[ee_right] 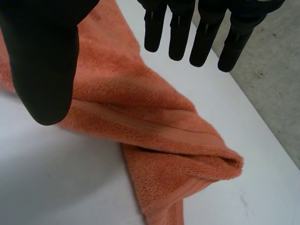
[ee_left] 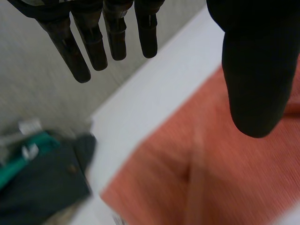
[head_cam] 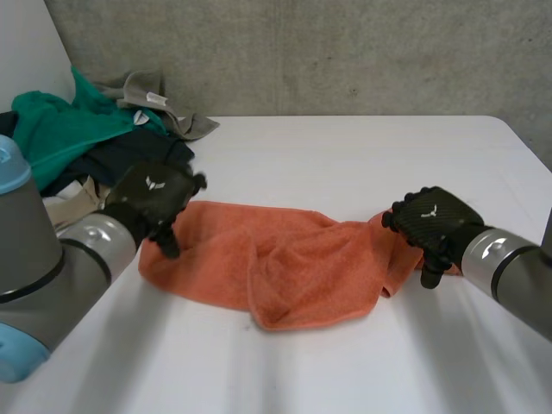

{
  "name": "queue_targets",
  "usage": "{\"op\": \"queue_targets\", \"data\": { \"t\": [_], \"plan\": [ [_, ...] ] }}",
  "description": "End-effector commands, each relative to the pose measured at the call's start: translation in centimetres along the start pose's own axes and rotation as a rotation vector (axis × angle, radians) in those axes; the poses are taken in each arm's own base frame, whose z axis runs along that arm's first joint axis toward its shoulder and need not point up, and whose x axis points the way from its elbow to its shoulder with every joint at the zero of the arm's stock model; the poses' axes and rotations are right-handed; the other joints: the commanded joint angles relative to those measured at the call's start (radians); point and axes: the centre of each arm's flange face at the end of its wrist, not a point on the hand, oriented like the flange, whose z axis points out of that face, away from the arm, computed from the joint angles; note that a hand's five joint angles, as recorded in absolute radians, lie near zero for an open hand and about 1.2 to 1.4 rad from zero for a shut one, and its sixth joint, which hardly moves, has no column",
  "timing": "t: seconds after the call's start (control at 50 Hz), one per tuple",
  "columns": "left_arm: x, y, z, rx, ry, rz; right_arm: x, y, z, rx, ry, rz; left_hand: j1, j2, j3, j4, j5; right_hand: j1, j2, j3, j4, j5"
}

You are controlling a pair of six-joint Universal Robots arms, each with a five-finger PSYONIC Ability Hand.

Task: Fold the laundry.

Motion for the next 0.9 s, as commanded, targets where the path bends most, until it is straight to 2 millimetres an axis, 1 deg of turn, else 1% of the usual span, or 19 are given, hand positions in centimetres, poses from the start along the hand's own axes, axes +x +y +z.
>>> {"op": "queue_targets", "data": {
  "t": [0.02,0.06,0.12,0.18,0.3,0.34,0.44,0.48,0.5,0.54,0.56,0.6,0.62,0.68,0.7,0.76,0.78,0.84,0.9],
  "plan": [
    [-0.5,4.2,0.7,-0.117,0.056,-0.056,-1.4,2.6,2.0,0.032,0.024,-0.012,0.04,0.056,0.054,0.056,0.066,0.097,0.118,0.094,0.096,0.086],
    [-0.3,4.7,0.7,-0.111,0.074,-0.063,-1.8,3.3,2.5,0.02,0.015,-0.019,0.04,0.056,0.054,0.056,0.066,0.106,0.127,0.102,0.104,0.095],
    [0.4,4.8,0.7,-0.079,0.124,-0.064,-2.4,4.1,2.8,0.003,0.0,-0.036,0.04,0.056,0.054,0.056,0.066,0.115,0.135,0.111,0.113,0.104],
    [1.1,4.5,0.7,-0.034,0.17,-0.058,-2.6,4.5,3.0,-0.006,-0.006,-0.048,0.046,0.062,0.059,0.062,0.072,0.141,0.162,0.138,0.139,0.13],
    [3.6,3.1,1.0,0.093,0.274,-0.016,-2.9,4.8,3.4,0.01,-0.006,-0.065,0.063,0.08,0.077,0.08,0.09,0.197,0.218,0.193,0.195,0.186],
    [4.3,3.3,1.6,0.105,0.286,-0.009,-3.1,5.0,3.3,0.009,-0.015,-0.061,0.061,0.077,0.074,0.077,0.087,0.2,0.22,0.196,0.198,0.189],
    [6.4,2.7,4.1,0.187,0.321,0.057,-3.3,5.1,3.1,0.011,-0.03,-0.058,0.081,0.097,0.095,0.097,0.107,0.197,0.218,0.193,0.195,0.186],
    [7.0,3.0,5.0,0.185,0.331,0.092,-3.4,5.1,3.1,0.008,-0.031,-0.057,0.084,0.1,0.098,0.1,0.11,0.2,0.22,0.196,0.198,0.189],
    [7.4,3.9,5.9,0.166,0.336,0.129,-3.4,5.2,3.0,0.007,-0.032,-0.057,0.096,0.112,0.109,0.112,0.122,0.2,0.22,0.196,0.198,0.189],
    [7.7,4.5,6.6,0.147,0.334,0.171,-3.5,5.2,3.0,0.006,-0.033,-0.058,0.113,0.129,0.127,0.129,0.14,0.212,0.232,0.208,0.21,0.201],
    [8.0,5.2,7.2,0.117,0.326,0.211,-3.5,5.2,3.0,0.006,-0.033,-0.058,0.142,0.159,0.156,0.158,0.169,0.215,0.235,0.211,0.213,0.204],
    [8.4,5.6,7.5,0.094,0.321,0.254,-3.5,5.3,3.0,0.004,-0.033,-0.057,0.201,0.217,0.215,0.217,0.227,0.224,0.244,0.22,0.222,0.212],
    [8.9,5.9,7.8,0.074,0.317,0.288,-3.5,5.3,3.0,0.004,-0.033,-0.057,0.318,0.334,0.331,0.334,0.344,0.232,0.253,0.229,0.231,0.221],
    [9.4,6.3,8.2,0.052,0.305,0.327,-3.5,5.3,3.0,0.002,-0.031,-0.058,0.547,0.563,0.561,0.563,0.573,0.259,0.279,0.255,0.257,0.247],
    [9.2,6.4,8.5,0.037,0.285,0.335,-3.5,5.4,3.0,0.0,-0.031,-0.056,0.725,0.741,0.739,0.741,0.751,0.294,0.314,0.29,0.292,0.282],
    [8.7,6.4,8.6,0.022,0.251,0.332,-3.3,5.4,2.9,0.003,-0.02,-0.055,1.014,1.03,1.027,1.03,1.04,0.318,0.338,0.314,0.316,0.306],
    [8.6,6.4,8.7,0.014,0.234,0.333,-3.0,5.5,2.9,0.004,-0.009,-0.054,1.061,1.077,1.074,1.077,1.087,0.335,0.355,0.331,0.333,0.324],
    [8.3,6.2,8.6,0.008,0.21,0.324,-2.7,5.4,2.7,0.009,0.002,-0.053,1.061,1.077,1.075,1.077,1.088,0.37,0.391,0.367,0.369,0.359],
    [7.0,4.3,7.9,0.043,0.169,0.292,-2.4,5.1,2.6,0.01,0.011,-0.053,1.061,1.077,1.075,1.077,1.088,0.429,0.449,0.425,0.427,0.418]
  ]
}}
